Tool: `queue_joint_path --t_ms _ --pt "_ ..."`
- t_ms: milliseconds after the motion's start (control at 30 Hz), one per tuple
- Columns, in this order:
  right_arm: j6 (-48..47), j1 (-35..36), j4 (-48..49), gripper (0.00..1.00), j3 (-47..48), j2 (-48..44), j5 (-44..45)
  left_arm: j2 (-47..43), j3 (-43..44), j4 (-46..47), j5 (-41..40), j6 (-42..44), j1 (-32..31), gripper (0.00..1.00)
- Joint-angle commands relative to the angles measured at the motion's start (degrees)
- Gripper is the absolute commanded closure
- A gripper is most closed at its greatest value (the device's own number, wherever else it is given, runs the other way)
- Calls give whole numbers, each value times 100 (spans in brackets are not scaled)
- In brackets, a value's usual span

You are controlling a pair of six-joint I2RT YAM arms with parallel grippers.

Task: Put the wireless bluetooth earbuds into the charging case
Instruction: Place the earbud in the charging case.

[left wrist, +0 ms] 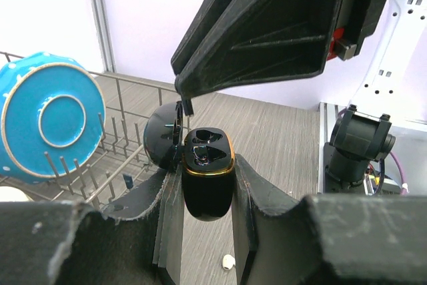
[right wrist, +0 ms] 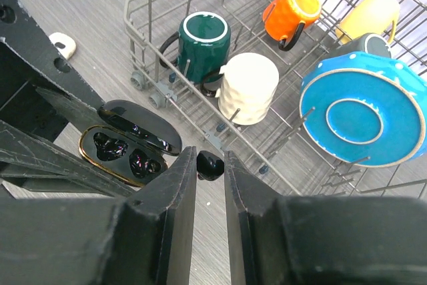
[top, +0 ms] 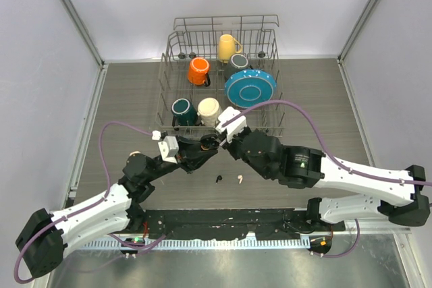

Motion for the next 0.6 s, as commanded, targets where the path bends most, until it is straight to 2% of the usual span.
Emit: queue_joint_path --t_ms 0,367,567 --pt "220 -23 691 99 -157 -530 9 20 102 519 -7 9 -26 100" --pt "370 -23 1508 99 -631 -830 -790 47 119 598 -148 -185 -34 100" --pt "230 -23 1745 99 -781 -795 -940 47 163 598 -165 -255 -34 100"
